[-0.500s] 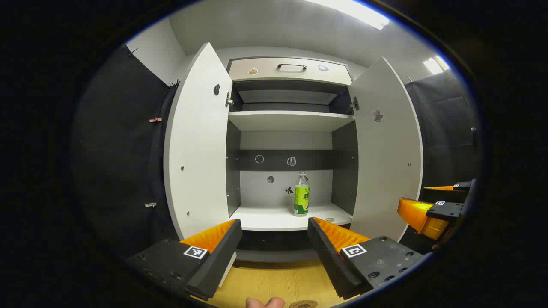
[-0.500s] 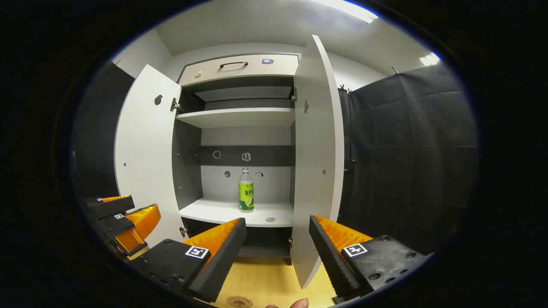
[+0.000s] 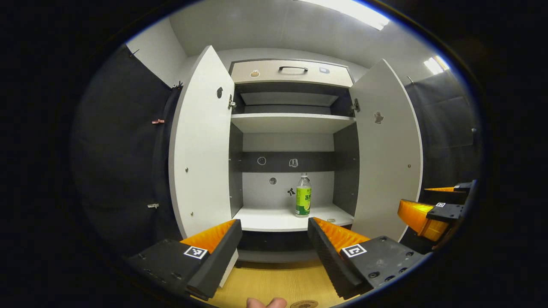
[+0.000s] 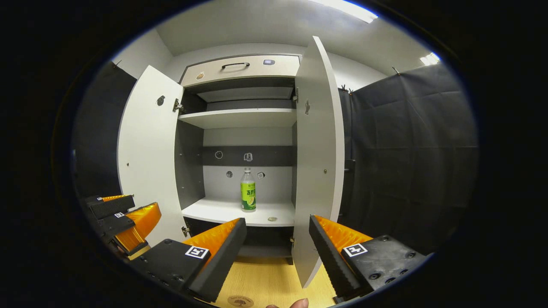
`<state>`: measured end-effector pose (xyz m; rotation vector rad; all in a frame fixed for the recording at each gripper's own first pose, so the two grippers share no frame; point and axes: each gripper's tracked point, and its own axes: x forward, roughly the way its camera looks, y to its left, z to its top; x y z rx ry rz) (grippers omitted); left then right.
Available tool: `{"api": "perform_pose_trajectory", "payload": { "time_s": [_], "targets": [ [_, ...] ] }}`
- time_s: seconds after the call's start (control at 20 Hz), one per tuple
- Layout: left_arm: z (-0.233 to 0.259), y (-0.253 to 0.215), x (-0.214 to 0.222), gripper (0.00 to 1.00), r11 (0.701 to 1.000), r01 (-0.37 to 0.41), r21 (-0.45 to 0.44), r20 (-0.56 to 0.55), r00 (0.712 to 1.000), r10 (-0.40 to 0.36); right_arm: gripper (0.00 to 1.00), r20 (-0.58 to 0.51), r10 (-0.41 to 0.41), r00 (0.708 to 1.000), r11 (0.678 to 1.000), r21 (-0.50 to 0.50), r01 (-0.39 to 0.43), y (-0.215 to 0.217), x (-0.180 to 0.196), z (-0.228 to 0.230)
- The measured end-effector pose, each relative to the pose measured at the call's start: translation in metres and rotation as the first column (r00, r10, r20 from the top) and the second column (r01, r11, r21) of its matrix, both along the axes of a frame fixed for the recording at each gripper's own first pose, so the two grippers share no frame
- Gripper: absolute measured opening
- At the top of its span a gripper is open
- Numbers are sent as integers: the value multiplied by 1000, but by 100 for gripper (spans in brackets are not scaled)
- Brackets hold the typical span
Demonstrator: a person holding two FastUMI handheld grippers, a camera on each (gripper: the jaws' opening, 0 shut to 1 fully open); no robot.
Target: Grasp the bottle in the cabinet with the left hand and place it on the coaster, then close the right door with the right hand and the left door with the left hand.
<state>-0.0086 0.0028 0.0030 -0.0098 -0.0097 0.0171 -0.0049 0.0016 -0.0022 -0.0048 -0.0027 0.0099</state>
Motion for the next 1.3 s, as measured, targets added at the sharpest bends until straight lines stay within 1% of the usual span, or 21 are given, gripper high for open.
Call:
{"api": "perform_pose_trajectory", "payload": {
  "time_s": [0.45,0.5,0.55,0.7,0.85,0.95,1.1,1.3],
  "targets": [
    [1,-5,2,98,1000,6,12,0,1000,-6,98,7,4,1000,1000,21,-4,-1,-1,2],
    [2,-7,3,98,1000,10,16,1,1000,-10,94,8,2,1000,1000,19,-3,-1,0,3],
    [2,-9,6,98,1000,14,20,1,1000,-14,98,4,2,1000,1000,20,-2,-2,0,3],
    [3,-19,18,98,999,41,28,3,999,-42,98,4,6,1000,999,38,-6,-7,-1,6],
    [0,-34,41,98,997,71,38,-10,997,-70,98,-3,12,1000,999,37,-12,-12,-1,5],
    [1,-46,63,98,995,94,28,-9,996,-94,98,-8,15,1000,999,37,-15,-18,-2,4],
    [-1,-66,102,98,992,127,25,-14,992,-127,98,-17,14,1000,999,33,-13,-33,-5,-1],
    [-15,-93,161,98,986,168,6,-12,986,-168,98,-12,5,1000,998,57,-5,-56,-6,-5]
  ]
}}
